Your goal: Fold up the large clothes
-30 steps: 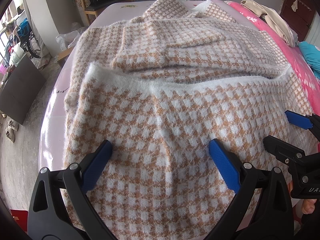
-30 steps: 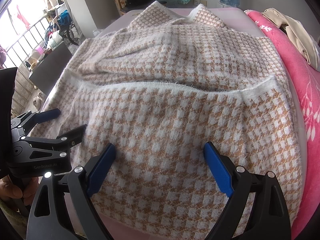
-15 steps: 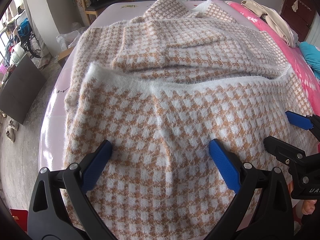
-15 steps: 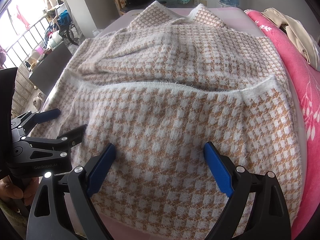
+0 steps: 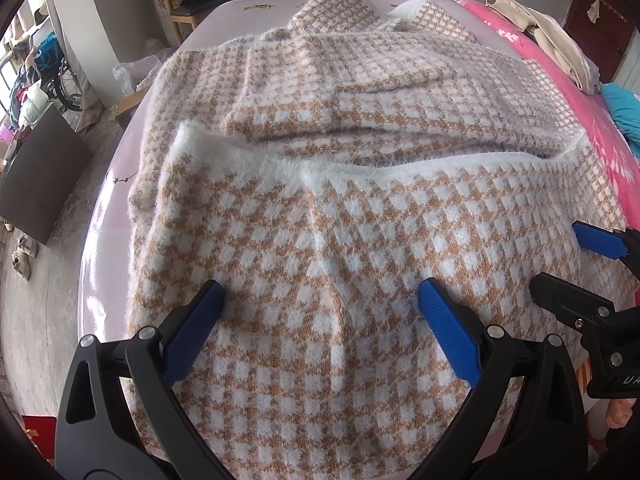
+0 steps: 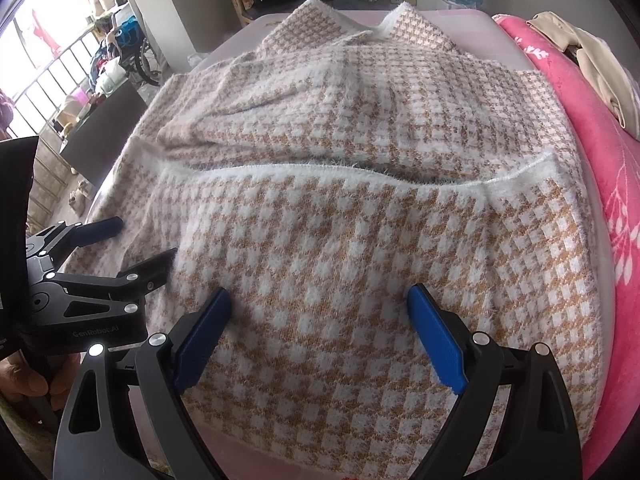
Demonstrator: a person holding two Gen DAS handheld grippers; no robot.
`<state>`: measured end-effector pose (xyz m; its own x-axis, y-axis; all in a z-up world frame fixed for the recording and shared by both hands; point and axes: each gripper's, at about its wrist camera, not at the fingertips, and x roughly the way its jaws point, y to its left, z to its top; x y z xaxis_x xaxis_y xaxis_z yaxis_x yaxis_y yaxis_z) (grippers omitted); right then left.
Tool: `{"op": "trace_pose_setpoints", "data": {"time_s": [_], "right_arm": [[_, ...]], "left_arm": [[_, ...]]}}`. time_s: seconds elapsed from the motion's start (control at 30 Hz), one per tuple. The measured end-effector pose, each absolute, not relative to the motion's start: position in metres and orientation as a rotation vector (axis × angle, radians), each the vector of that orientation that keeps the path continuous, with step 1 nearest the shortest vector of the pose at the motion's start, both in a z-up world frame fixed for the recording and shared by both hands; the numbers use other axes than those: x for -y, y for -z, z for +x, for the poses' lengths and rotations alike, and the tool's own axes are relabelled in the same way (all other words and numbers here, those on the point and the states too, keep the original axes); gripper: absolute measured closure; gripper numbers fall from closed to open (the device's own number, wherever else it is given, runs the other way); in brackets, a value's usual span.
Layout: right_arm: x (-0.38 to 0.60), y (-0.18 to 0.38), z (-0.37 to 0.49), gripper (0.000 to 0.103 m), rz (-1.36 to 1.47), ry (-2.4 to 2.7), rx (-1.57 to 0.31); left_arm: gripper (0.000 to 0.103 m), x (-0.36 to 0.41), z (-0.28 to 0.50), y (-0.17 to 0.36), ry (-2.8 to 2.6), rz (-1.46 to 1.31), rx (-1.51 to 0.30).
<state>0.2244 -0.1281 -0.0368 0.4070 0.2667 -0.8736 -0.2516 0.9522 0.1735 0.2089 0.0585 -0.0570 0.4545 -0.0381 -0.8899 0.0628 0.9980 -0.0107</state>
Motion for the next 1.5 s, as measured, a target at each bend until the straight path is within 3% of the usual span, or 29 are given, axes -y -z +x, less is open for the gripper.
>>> {"op": "trace_pose_setpoints", "data": {"time_s": [0.67, 1.03, 1.3, 1.5], "right_arm": [[0.141, -0.017, 0.251, 0.016, 0.004, -0.34, -1.068], [0.14, -0.015, 0.277, 0.016, 0.031, -0.34, -1.069], [0.149, -0.042, 0.304, 0.016, 0.074, -0.387, -0.999], [0.173, -0.086, 0.38, 0.016, 0.098, -0.404, -0.918]], "left_arm": [[0.008, -0.059, 0.214, 0.054, 0.068, 0.007, -1.128], [0.008, -0.066, 0.219, 0.034, 0.099, -0.019, -1.081], [0.008, -0.082, 0.251, -0.015, 0.149, 0.007, -0.913], [0.008, -0.096, 0.327, -0.068, 0.197, -0.018, -0.791]]}}
